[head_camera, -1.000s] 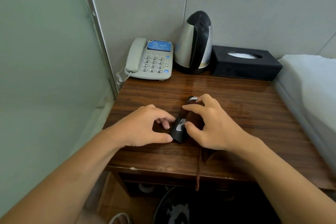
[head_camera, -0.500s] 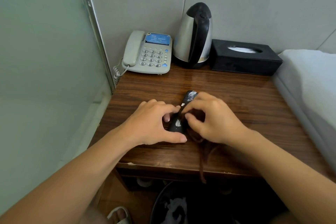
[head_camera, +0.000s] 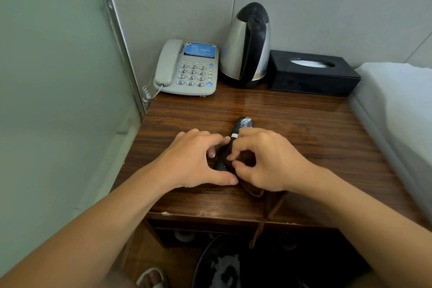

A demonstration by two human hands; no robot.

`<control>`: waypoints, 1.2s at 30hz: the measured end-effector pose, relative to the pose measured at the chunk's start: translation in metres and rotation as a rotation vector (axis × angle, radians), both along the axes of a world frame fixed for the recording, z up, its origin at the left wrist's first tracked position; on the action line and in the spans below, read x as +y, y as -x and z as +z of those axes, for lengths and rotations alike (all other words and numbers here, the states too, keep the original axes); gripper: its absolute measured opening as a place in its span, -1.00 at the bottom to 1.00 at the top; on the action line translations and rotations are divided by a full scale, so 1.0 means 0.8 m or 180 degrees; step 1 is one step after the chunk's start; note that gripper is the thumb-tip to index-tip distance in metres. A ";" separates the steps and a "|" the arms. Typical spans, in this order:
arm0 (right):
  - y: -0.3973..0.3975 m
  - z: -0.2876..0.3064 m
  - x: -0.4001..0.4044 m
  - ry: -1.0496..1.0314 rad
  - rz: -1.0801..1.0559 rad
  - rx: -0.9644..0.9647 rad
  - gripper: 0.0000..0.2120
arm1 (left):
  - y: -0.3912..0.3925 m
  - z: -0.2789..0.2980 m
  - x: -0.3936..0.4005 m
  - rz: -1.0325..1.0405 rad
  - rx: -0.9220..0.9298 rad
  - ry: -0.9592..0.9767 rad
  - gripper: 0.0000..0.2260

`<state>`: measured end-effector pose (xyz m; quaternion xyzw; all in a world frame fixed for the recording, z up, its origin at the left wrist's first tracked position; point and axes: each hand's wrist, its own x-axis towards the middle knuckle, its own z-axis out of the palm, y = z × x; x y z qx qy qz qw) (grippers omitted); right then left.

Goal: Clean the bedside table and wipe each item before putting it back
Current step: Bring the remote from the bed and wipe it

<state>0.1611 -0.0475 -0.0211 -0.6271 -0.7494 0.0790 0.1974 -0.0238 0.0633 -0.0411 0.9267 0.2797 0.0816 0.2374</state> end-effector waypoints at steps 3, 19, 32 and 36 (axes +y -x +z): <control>-0.006 0.003 0.012 -0.0260 -0.0575 -0.0049 -0.85 | 0.001 0.000 0.000 0.0026 0.0015 -0.0022 -0.16; -0.002 -0.004 -0.001 -0.0284 -0.0345 -0.0063 -0.83 | 0.001 -0.003 0.002 0.0036 0.0003 0.0033 -0.10; -0.005 0.000 -0.005 -0.0130 0.0251 -0.0120 -0.81 | 0.000 -0.003 0.002 -0.0003 -0.0006 -0.0057 -0.25; 0.001 -0.006 -0.003 -0.0356 -0.0292 -0.0185 -0.79 | -0.002 -0.003 0.004 0.0026 0.0010 -0.0047 -0.15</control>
